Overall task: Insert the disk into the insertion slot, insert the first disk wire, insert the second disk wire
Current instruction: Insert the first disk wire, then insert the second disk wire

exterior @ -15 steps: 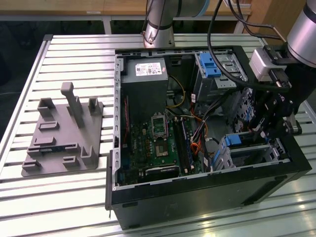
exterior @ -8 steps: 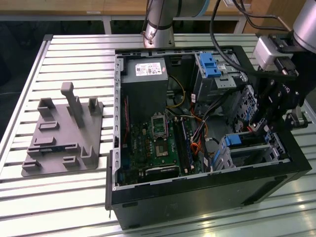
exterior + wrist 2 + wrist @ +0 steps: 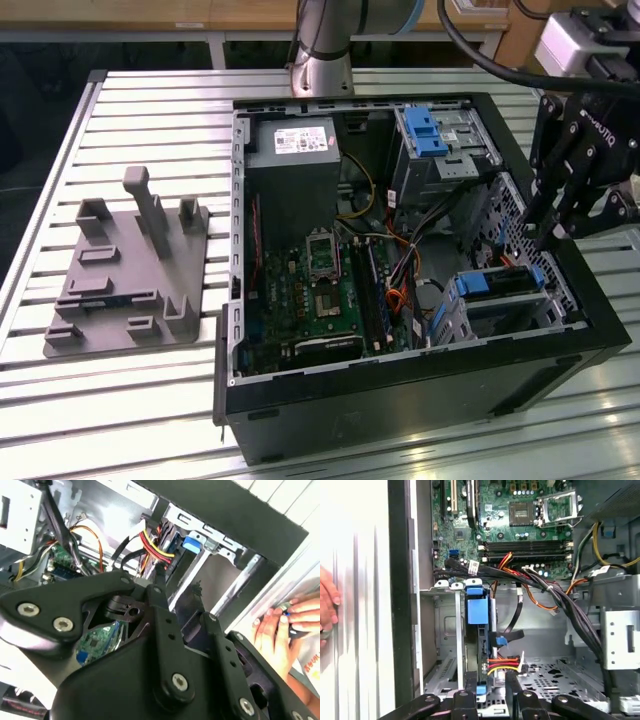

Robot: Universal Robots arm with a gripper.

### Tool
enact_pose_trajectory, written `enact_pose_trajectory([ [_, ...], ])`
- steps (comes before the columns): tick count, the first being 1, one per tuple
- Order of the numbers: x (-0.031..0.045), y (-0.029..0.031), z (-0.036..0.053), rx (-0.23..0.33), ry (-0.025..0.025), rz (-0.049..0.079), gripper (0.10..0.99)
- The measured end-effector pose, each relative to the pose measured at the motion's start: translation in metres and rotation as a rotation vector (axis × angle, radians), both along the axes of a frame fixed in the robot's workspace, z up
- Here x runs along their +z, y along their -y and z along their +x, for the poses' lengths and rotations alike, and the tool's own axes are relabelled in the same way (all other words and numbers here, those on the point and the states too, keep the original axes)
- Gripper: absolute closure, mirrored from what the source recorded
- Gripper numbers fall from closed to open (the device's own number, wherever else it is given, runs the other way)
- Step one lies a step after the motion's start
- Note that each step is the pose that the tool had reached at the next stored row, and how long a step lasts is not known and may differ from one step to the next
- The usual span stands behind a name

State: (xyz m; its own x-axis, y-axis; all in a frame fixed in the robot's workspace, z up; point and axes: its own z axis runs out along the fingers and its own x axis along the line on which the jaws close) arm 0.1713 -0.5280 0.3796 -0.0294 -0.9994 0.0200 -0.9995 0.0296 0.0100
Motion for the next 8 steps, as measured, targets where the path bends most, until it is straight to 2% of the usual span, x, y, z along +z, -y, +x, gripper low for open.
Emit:
enact_pose_trajectory([
  [8,0.0007,0.0,0.0,0.0,0.0001,0.0,0.725],
])
